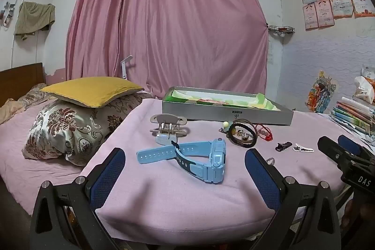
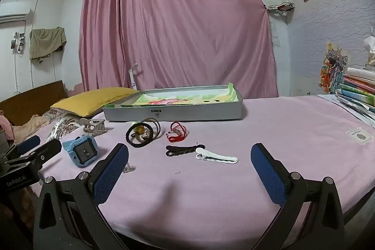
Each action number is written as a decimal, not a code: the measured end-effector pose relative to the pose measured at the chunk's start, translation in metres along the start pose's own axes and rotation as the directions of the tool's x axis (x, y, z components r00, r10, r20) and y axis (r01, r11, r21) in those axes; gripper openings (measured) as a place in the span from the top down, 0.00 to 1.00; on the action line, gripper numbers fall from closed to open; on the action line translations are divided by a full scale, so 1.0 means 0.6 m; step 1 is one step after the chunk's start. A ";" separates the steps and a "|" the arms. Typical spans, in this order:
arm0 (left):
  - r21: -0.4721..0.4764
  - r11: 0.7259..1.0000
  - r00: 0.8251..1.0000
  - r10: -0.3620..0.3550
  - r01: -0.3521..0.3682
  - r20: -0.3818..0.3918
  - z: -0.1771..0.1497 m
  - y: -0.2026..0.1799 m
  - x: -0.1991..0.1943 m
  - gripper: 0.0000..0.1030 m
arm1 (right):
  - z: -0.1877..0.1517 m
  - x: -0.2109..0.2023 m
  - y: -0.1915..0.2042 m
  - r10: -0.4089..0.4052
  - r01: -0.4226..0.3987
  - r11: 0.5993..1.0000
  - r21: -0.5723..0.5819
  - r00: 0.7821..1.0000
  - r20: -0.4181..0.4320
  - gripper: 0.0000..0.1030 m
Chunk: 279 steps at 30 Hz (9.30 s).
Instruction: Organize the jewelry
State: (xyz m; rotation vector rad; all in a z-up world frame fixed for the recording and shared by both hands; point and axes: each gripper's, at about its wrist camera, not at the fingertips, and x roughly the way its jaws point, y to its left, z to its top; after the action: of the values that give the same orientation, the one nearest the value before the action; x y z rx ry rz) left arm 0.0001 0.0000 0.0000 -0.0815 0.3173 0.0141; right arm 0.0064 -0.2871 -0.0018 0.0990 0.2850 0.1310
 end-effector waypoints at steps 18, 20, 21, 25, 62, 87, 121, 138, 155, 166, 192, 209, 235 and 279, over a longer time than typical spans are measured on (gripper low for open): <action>0.000 1.000 1.000 -0.001 0.001 -0.001 0.000 0.000 0.000 0.01 | 0.002 0.001 0.000 0.005 -0.005 1.000 0.006 1.000 -0.017 0.01; 0.000 1.000 1.000 -0.001 0.001 -0.001 0.000 0.000 0.000 0.01 | 0.002 0.001 0.000 0.005 -0.005 1.000 0.006 1.000 -0.018 0.01; 0.000 1.000 1.000 -0.001 0.001 -0.001 0.000 0.000 0.000 0.01 | 0.002 0.001 -0.001 0.005 -0.005 1.000 0.006 1.000 -0.018 0.01; 0.001 1.000 1.000 0.000 0.000 -0.001 0.000 0.000 0.000 0.01 | 0.001 0.002 0.000 0.006 -0.006 1.000 0.008 1.000 -0.018 0.01; 0.005 1.000 1.000 0.002 -0.002 -0.003 0.000 0.000 0.000 0.01 | 0.004 0.006 -0.002 0.010 -0.009 1.000 0.010 1.000 -0.020 0.01; 0.006 1.000 1.000 0.001 -0.001 -0.004 0.000 0.000 -0.001 0.01 | -0.003 0.010 0.001 0.011 -0.011 1.000 0.010 1.000 -0.023 0.01; -0.039 0.982 0.951 -0.190 0.186 -0.246 0.010 -0.016 0.100 0.34 | 0.032 0.163 -0.037 0.112 -0.136 0.991 -0.019 0.883 -0.456 0.25; -0.023 0.978 0.933 -0.203 0.205 -0.299 0.014 -0.034 0.111 0.61 | 0.030 0.155 0.008 0.124 -0.193 0.977 -0.089 0.858 -0.498 0.76; 0.002 0.963 0.935 -0.263 0.271 -0.238 0.030 -0.062 0.085 0.81 | 0.029 0.126 0.000 0.204 -0.204 0.978 0.040 0.908 -0.367 0.90; 0.031 0.964 0.965 -0.263 0.263 0.015 0.160 -0.068 0.110 0.81 | 0.166 0.119 0.049 0.265 -0.267 0.963 -0.033 0.962 -0.063 0.90; -0.018 0.980 0.898 -0.189 0.199 -0.396 0.194 -0.048 0.412 0.80 | 0.172 0.431 0.044 0.221 -0.201 0.975 0.093 0.886 -0.407 0.90; -0.052 0.980 0.806 -0.187 0.192 -0.562 0.178 -0.046 0.446 0.53 | 0.129 0.466 0.048 0.226 -0.191 0.974 0.121 0.821 -0.524 0.76; -0.044 0.988 0.986 -0.150 0.147 -0.073 0.143 -0.019 0.154 0.01 | 0.143 0.137 0.015 0.055 -0.057 0.998 -0.016 0.993 -0.102 0.06; -0.037 0.891 0.805 -0.426 0.453 -0.413 0.015 -0.097 0.147 0.93 | 0.037 0.154 0.009 0.144 -0.143 0.989 0.032 0.899 -0.414 0.37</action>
State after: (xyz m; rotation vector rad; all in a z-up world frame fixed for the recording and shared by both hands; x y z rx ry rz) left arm 0.0885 -0.0570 -0.0145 -0.0937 0.7180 -0.4856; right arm 0.1002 -0.2701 -0.0055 0.0921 0.7061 0.3007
